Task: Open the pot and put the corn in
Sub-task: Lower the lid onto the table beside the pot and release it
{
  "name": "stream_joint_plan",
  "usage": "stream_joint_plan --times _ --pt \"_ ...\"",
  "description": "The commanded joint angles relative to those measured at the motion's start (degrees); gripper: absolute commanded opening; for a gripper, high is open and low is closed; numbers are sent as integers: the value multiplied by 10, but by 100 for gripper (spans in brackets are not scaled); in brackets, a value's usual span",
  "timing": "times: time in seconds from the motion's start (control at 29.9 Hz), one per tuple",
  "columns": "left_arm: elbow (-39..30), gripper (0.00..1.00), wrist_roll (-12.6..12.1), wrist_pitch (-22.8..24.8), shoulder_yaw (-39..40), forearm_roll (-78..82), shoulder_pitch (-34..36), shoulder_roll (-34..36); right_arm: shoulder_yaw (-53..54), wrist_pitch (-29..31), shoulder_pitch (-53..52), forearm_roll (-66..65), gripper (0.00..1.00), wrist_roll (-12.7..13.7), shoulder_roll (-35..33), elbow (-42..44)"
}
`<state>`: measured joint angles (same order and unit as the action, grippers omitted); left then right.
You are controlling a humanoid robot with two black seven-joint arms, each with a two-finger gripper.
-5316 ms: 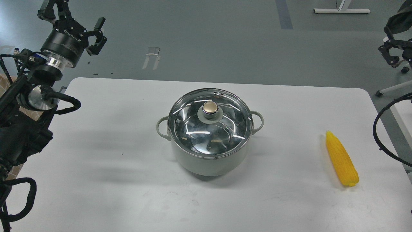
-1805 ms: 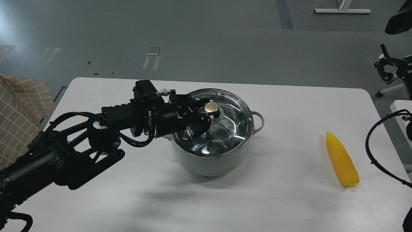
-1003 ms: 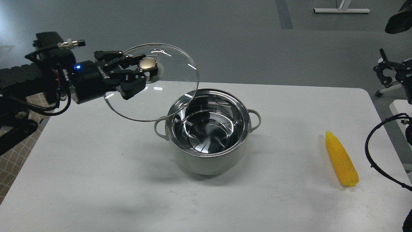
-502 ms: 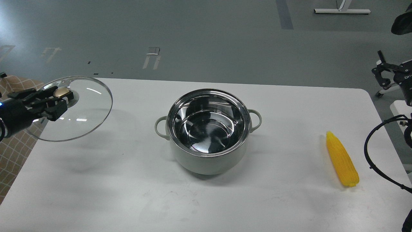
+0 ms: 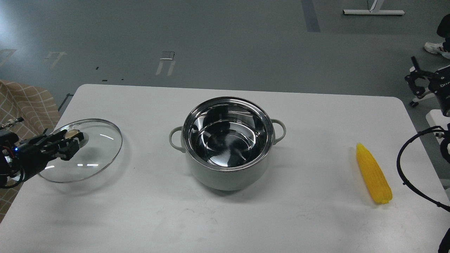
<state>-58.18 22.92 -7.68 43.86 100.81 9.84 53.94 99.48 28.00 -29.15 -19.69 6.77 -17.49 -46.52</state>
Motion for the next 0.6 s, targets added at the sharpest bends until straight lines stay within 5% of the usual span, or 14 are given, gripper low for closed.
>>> stream_joint_plan --times 0.0,0.13,0.23,0.57 --pt "24 38 2 -1 -1 0 0 -22 0 0 4 0 100 0 0 0" --pt "24 43 1 -1 0 -2 1 -23 0 0 4 0 100 0 0 -1" --pt "24 70 1 -2 -1 -15 1 -22 -1 0 5 0 100 0 1 -2" --pt "17 93 26 -1 10 -77 14 -12 -4 0 10 0 100 1 -3 -13"
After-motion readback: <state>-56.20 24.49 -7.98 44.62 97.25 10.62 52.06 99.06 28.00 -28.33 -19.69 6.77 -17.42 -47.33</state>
